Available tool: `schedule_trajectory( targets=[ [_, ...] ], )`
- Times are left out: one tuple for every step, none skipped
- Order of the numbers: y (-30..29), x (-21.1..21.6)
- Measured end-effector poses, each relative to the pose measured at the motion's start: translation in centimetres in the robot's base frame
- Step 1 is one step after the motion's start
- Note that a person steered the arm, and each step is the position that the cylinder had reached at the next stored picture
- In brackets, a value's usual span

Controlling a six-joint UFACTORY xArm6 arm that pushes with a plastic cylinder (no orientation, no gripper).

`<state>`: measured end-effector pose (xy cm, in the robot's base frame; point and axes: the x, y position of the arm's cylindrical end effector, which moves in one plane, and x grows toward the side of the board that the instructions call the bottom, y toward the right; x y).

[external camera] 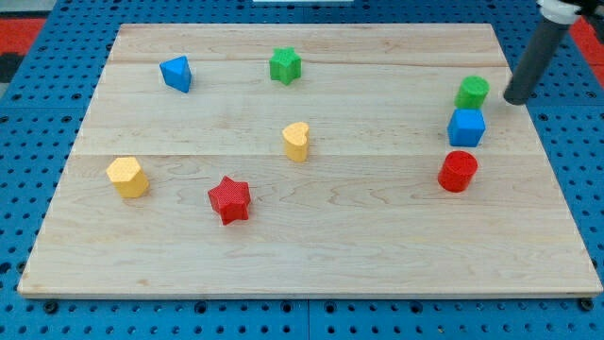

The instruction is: Move the green circle to the top left of the blue cube

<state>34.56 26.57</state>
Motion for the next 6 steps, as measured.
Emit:
schedule_trajectory(
  targets=[
    [-1.2, -0.2],
    [-4.5, -0.3],
    [-4.1, -0.6],
    [-3.7, -5.0],
    [-13.1, -6.9],
    [-15.1, -0.6]
  ],
)
